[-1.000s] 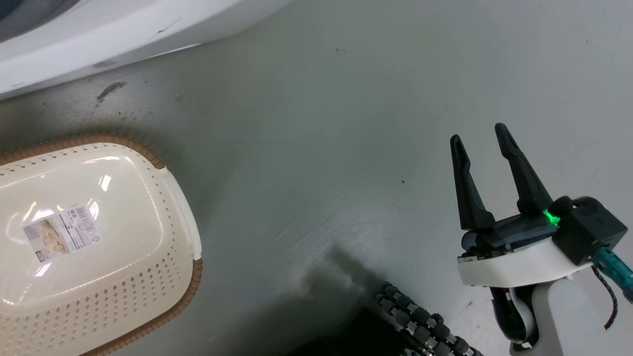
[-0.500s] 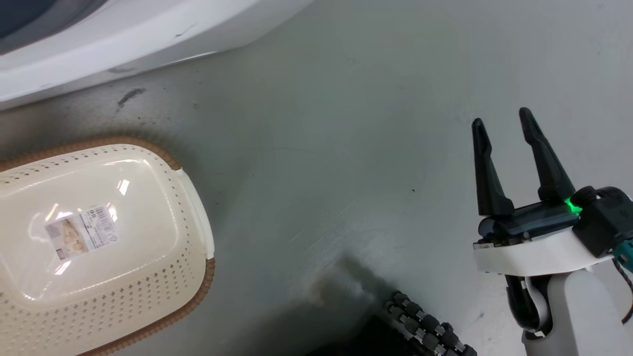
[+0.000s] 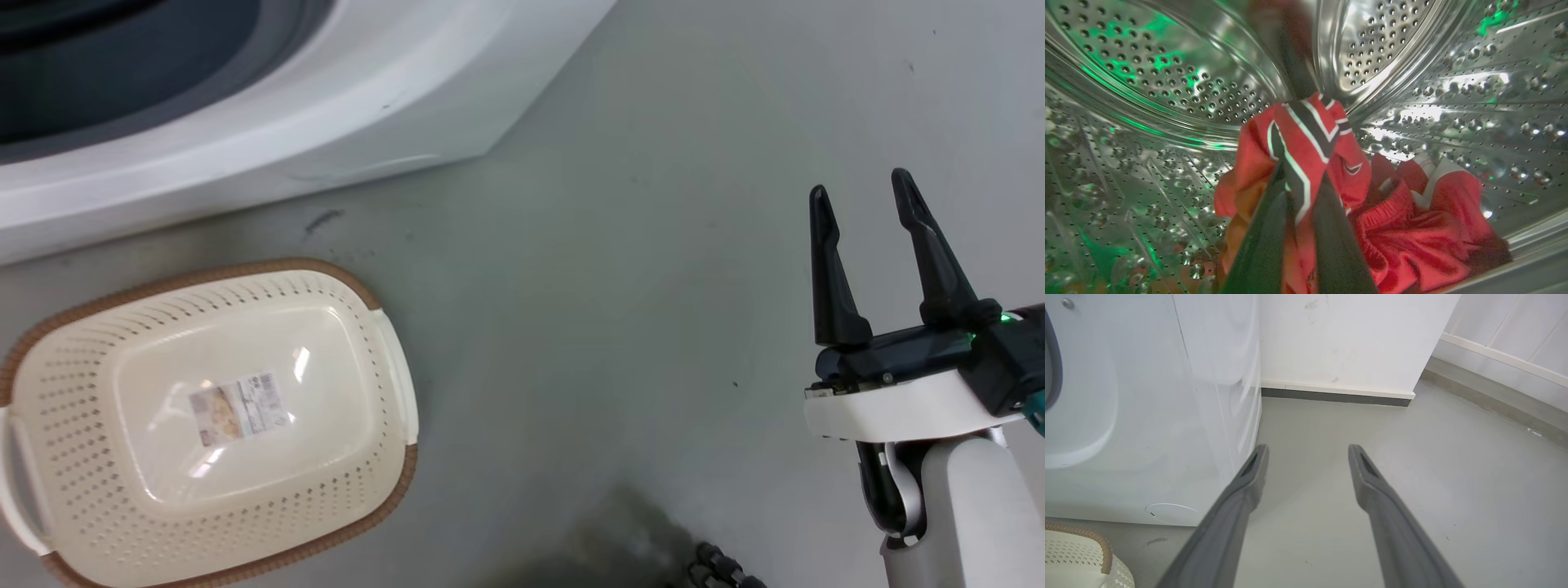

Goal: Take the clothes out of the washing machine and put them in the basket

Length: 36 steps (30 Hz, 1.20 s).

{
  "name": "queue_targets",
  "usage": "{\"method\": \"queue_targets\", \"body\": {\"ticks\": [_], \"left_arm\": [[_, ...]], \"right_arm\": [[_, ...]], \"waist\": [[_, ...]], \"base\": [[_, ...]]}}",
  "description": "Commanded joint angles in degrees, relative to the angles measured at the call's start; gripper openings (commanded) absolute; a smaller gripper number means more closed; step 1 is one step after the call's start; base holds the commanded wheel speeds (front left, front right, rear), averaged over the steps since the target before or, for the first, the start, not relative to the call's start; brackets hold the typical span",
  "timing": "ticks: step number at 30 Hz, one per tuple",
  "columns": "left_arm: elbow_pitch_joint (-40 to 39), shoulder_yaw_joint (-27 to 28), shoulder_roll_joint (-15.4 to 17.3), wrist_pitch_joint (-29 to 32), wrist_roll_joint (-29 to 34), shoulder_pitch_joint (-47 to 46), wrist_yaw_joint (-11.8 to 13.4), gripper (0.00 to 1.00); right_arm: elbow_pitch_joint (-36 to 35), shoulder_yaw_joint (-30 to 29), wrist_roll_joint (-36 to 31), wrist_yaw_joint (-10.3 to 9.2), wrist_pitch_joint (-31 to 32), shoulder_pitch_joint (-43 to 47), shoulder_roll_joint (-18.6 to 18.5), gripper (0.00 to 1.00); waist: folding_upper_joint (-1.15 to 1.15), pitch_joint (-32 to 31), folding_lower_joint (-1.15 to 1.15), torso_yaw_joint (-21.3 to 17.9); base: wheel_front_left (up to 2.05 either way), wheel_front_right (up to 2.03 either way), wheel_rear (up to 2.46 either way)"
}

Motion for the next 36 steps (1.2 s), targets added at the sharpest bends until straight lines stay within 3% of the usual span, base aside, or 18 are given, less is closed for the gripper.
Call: {"method": "queue_targets", "body": {"ticks": [1, 6, 12, 23, 29, 36], "left_arm": [[0.3, 0.0, -0.7, -2.7, 0.0, 2.4, 0.3, 0.00], [1.3, 0.0, -4.2, -8.4, -1.3, 8.4, 0.6, 0.00], [-1.5, 0.4, -8.0, -10.3, -2.4, 16.0, 0.3, 0.00], [-21.0, 4.2, -12.7, -10.3, -1.1, 34.8, 0.0, 0.00], [-29.8, 3.9, -15.8, -10.3, -0.3, 44.4, -0.4, 0.00], [-38.1, 2.3, -16.9, -10.3, -0.6, 55.6, -0.7, 0.00]], "right_arm": [[0.4, -0.5, -0.8, -0.04, -0.1, 0.5, 0.0, 1.00], [0.8, -1.2, -2.4, -0.04, -0.1, 1.7, 0.0, 1.00], [1.5, -1.8, -4.3, -0.04, -0.1, 3.9, 0.0, 1.00], [2.5, -4.8, -6.7, -0.04, -0.1, 7.8, 0.0, 1.00], [3.2, -5.4, -8.4, -0.04, -0.1, 10.0, 0.0, 1.00], [3.5, -6.1, -9.2, -0.04, -0.1, 11.2, 0.0, 1.00]], "waist": [[0.00, -4.2, 0.00, 2.4], [0.00, -9.3, 0.00, 4.7], [0.00, -15.4, 0.00, 7.5], [0.00, -23.9, 0.00, 13.3], [0.00, -27.4, 0.00, 17.4], [0.00, -29.9, 0.00, 20.6]], "base": [[0.00, 0.00, 0.00], [0.00, 0.00, 0.00], [0.00, 0.00, 0.00], [0.00, 0.00, 0.00], [0.00, 0.00, 0.00], [0.00, 0.00, 0.00]]}}
